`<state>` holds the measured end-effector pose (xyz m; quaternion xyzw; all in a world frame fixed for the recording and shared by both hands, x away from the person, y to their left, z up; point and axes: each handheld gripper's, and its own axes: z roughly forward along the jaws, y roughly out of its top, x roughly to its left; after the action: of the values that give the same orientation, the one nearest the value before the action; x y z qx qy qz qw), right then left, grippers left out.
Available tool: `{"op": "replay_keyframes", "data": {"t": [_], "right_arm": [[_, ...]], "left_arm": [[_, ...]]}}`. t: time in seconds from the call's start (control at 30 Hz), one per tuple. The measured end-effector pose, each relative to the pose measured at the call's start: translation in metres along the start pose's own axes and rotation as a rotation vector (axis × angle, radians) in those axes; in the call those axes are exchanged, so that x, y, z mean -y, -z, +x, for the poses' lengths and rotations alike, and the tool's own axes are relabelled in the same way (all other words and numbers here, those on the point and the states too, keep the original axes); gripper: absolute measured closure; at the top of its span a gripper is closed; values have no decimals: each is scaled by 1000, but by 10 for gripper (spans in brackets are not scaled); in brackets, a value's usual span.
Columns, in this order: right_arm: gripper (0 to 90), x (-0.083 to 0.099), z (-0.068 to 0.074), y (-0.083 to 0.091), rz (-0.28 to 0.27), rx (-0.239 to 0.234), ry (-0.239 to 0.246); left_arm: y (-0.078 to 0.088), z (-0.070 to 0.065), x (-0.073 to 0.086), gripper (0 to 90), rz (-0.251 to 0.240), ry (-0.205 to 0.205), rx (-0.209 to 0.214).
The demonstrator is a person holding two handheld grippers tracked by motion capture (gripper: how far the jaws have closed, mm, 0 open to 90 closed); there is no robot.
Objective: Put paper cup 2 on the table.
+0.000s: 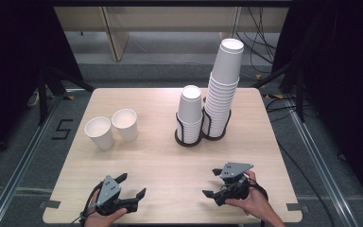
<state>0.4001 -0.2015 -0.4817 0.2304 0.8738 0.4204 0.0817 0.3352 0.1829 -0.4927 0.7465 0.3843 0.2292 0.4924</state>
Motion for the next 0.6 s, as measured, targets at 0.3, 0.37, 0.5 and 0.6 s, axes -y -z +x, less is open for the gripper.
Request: {"op": "replay_keyframes", "data": {"t": [0.3, 0.37, 0.5, 0.6], "right_arm": [[167, 6, 8, -1, 31, -15, -14], [167, 6, 8, -2, 34, -26, -4], [163, 8, 9, -3, 41, -33, 7], [162, 8, 10, -5, 50, -33, -1]], "left_arm": [[0, -26, 0, 145, 8, -139, 55], [-1, -27, 0, 145, 21, -163, 61], [-4, -27, -1, 145, 31, -150, 57], [-5, -26, -1, 146, 27, -146, 60]]}}
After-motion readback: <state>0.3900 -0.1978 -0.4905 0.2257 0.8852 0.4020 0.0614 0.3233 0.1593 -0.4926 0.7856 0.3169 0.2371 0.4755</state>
